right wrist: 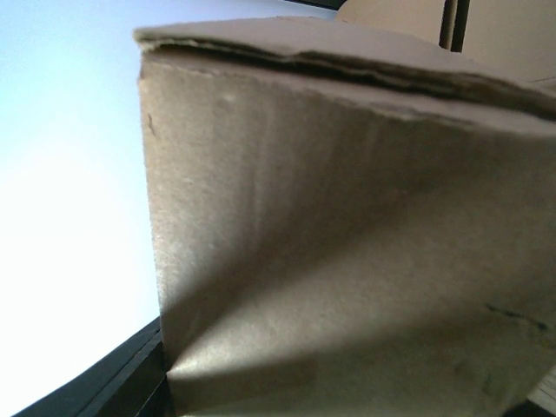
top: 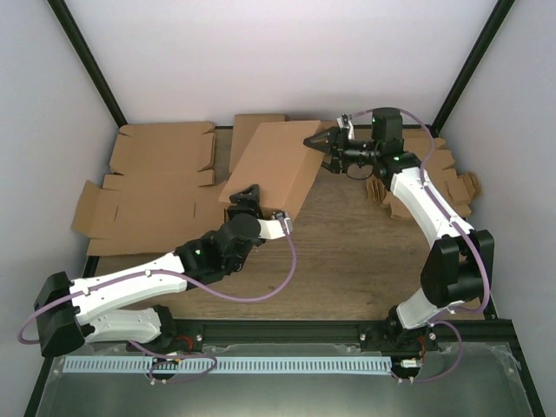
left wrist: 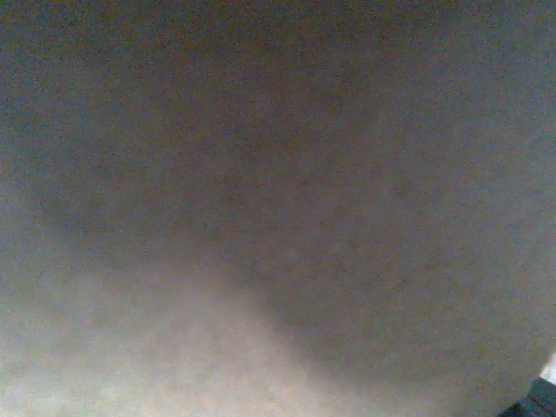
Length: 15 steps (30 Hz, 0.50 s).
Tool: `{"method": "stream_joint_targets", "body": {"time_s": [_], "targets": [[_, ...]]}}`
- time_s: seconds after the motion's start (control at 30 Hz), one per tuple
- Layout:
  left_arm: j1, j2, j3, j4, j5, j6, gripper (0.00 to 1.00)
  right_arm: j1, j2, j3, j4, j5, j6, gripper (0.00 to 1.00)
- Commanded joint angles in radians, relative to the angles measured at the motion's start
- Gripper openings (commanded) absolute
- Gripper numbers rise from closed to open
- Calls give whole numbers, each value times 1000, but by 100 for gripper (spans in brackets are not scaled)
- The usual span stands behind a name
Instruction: Fold the paper box
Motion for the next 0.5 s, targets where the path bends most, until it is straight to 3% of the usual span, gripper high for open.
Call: {"method": "stream_joint_targets", "body": {"time_s": [0.0, 0.2, 0.3, 0.47], "targets": [[6, 15, 44, 35, -7, 41, 80, -3, -17, 43, 29, -61, 15, 60], [7, 14, 45, 42, -10, 61, 61, -2, 6, 43, 31, -59, 14, 69], [7, 23, 44, 40, -24, 63, 59, -3, 34, 62, 20, -42, -1, 77], [70, 50, 56, 25, -27, -15, 57, -5, 89, 109, -73, 42, -68, 98]]}}
